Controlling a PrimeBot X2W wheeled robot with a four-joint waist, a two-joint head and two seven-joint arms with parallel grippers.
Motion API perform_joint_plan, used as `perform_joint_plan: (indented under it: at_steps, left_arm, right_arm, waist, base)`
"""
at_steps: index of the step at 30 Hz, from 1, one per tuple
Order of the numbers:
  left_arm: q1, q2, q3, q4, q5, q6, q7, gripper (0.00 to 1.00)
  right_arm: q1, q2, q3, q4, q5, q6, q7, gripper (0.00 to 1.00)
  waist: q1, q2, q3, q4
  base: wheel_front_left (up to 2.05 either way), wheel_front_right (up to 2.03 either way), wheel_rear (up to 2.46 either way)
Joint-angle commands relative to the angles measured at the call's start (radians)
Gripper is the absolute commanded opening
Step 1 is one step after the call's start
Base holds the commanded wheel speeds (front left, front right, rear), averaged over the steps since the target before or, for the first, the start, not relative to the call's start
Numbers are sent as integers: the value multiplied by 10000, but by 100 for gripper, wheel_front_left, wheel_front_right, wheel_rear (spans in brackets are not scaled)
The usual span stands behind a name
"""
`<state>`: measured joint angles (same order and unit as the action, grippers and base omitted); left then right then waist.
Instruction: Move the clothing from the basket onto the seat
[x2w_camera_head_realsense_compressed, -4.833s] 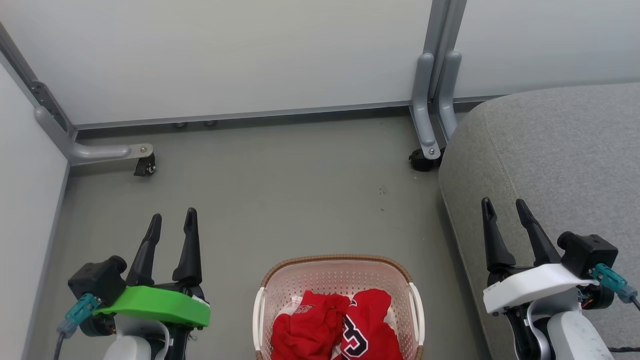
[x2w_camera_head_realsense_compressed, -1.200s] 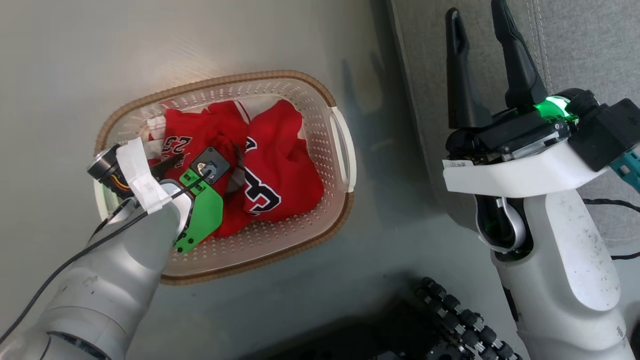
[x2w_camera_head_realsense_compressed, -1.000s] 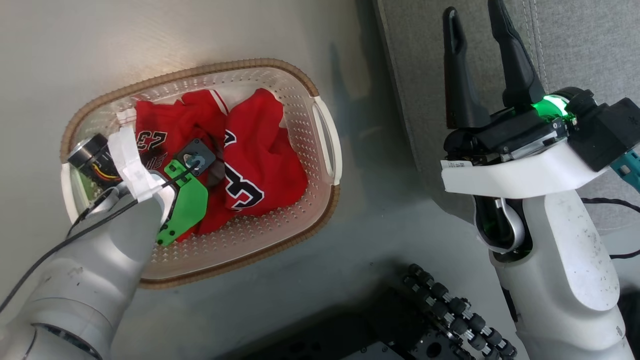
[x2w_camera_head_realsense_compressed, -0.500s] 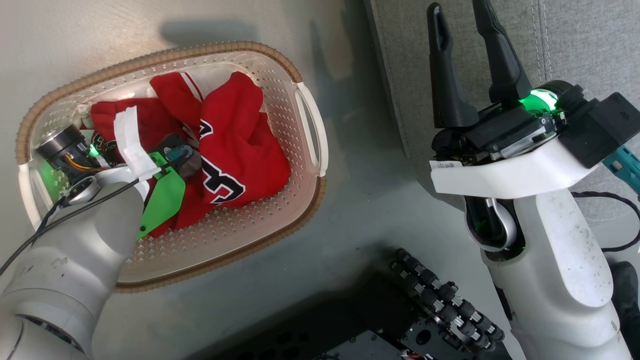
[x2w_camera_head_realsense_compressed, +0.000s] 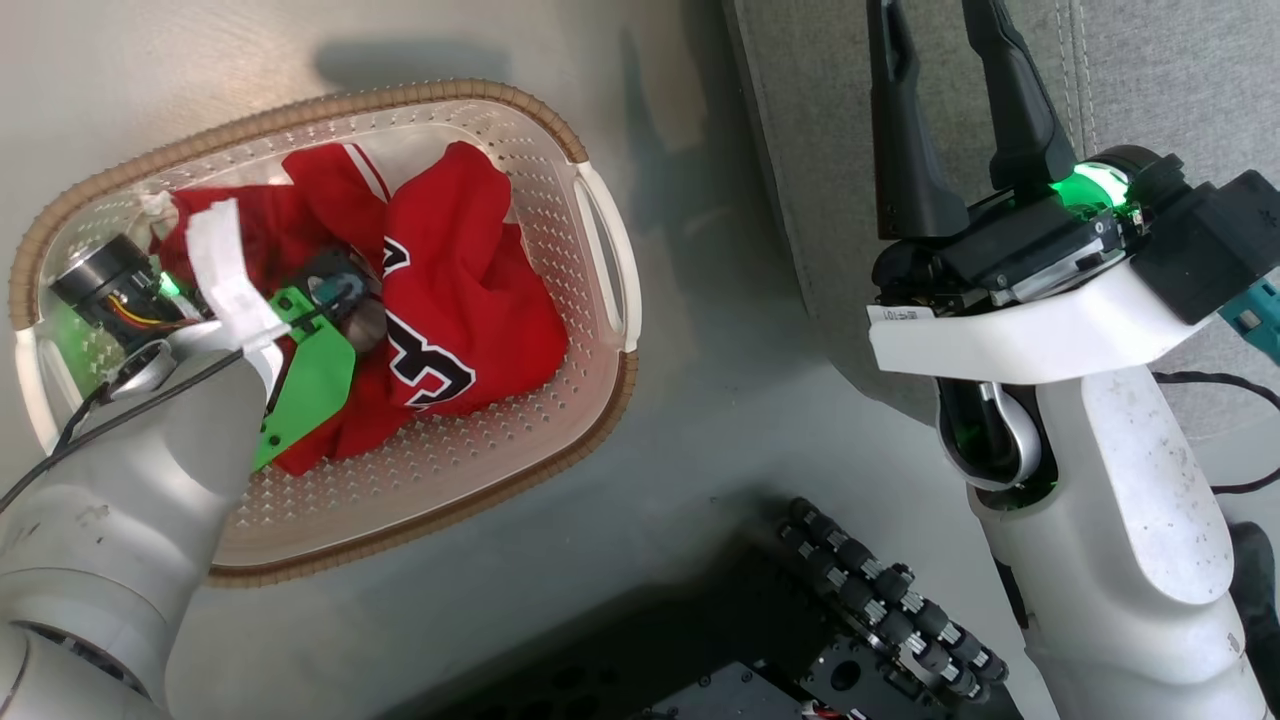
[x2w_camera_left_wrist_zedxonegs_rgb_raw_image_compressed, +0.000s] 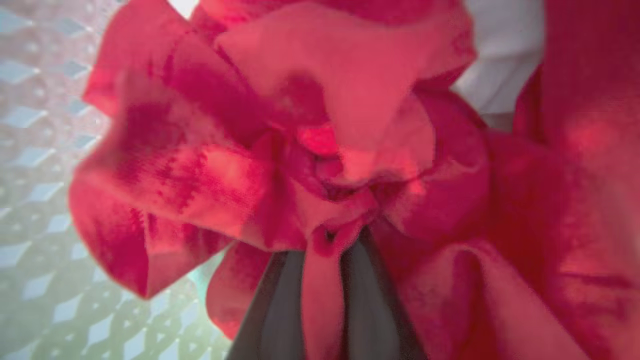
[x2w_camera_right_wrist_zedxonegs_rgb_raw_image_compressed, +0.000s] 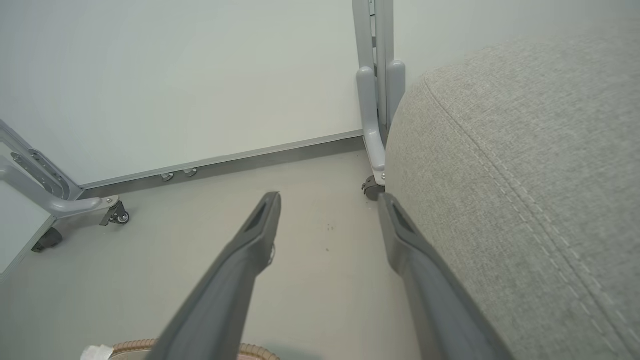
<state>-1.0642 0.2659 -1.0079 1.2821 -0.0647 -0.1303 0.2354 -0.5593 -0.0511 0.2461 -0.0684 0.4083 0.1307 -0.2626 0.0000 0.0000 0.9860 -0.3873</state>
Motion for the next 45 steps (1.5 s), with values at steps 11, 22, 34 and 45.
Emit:
perform_joint_plan:
  at_steps: [11, 22, 34, 45]
  left_arm:
    - [605, -876, 940, -440, -1453, 48, -2509, 0]
    - [1936, -1879, 2283, -1758, -3211, 473, -4585, 0]
    - [4443, -1357, 4126, -6725, -4059, 897, -5007, 0]
    - [6528, -922, 5927, -11481, -3750, 789, -5009, 0]
  right_arm:
    - [765, -5, -369, 363, -835, 2, -31, 100]
    - [1940, -14, -870, 718, -1651, 2, -29, 100]
    - [3256, -124, -1203, 715, -1941, 2, 187, 100]
    - [4428, -147, -1169, 273, -1967, 2, 870, 100]
  waist:
    - [0, 0, -2077, 1026]
    - [0, 0, -4306, 2271]
    - [0, 0, -6593, 3108]
    - [0, 0, -8186, 3557]
  base:
    - [0, 0, 0]
    - [0, 0, 0]
    - [0, 0, 0]
    - [0, 0, 0]
